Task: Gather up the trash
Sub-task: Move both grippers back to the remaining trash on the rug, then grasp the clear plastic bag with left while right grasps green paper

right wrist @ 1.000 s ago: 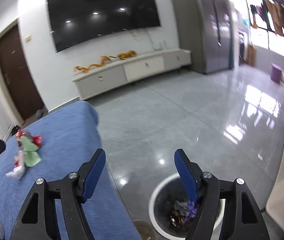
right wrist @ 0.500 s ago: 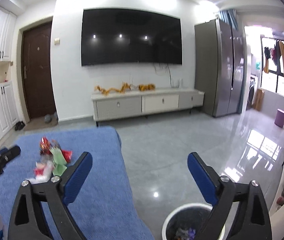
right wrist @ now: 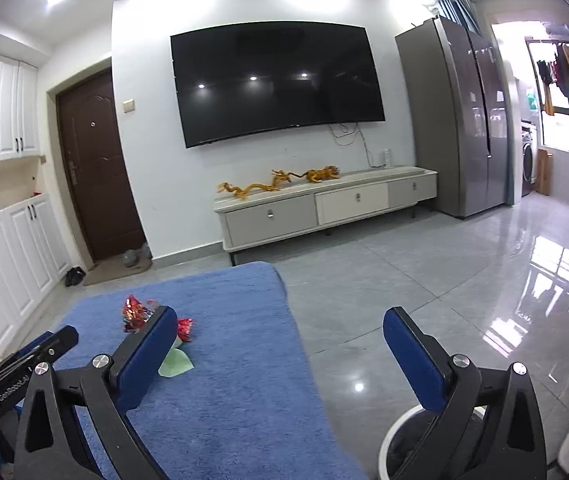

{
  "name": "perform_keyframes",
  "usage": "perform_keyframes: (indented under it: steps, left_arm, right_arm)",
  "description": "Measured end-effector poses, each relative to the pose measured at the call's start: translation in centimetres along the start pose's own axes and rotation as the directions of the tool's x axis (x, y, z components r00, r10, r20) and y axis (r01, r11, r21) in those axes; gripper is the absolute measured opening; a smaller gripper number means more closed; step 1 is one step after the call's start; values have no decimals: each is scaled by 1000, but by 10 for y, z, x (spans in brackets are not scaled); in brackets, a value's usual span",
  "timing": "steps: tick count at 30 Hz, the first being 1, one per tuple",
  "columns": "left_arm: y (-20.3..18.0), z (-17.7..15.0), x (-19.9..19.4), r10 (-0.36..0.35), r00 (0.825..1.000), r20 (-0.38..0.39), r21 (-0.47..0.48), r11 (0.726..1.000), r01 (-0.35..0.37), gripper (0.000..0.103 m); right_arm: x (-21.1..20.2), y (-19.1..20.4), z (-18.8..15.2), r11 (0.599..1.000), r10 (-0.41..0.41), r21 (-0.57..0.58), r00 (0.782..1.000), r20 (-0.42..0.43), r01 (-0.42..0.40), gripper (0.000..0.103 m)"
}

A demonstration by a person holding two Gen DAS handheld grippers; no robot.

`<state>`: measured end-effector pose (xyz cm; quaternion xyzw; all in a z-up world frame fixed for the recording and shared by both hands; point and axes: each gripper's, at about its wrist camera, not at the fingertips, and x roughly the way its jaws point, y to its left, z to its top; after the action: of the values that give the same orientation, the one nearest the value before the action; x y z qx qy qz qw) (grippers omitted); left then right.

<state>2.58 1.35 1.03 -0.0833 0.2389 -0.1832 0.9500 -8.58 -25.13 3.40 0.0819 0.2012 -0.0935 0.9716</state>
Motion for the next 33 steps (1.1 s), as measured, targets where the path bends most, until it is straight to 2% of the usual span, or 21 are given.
perform_keyframes:
  steps: [13, 21, 29, 33]
  left_arm:
    - [14, -8, 27, 16, 999, -40, -5, 1000, -17, 64]
    - [27, -15, 52, 31, 995, -93, -14, 999, -33, 64]
    - [39, -19, 75, 34, 988, -150, -13, 999, -37, 64]
    - [49, -23, 84, 1, 983, -185, -28, 1000, -6, 64]
  right_arm:
    - [17, 11, -12, 998, 14, -65, 999, -29, -16, 103]
    - [43, 21, -20, 994, 35, -99, 993, -112, -46, 103]
    - [73, 31, -30, 989, 78, -104, 974, -215, -102, 103]
    - [86, 33, -32, 987, 107, -93, 963, -246, -133, 103]
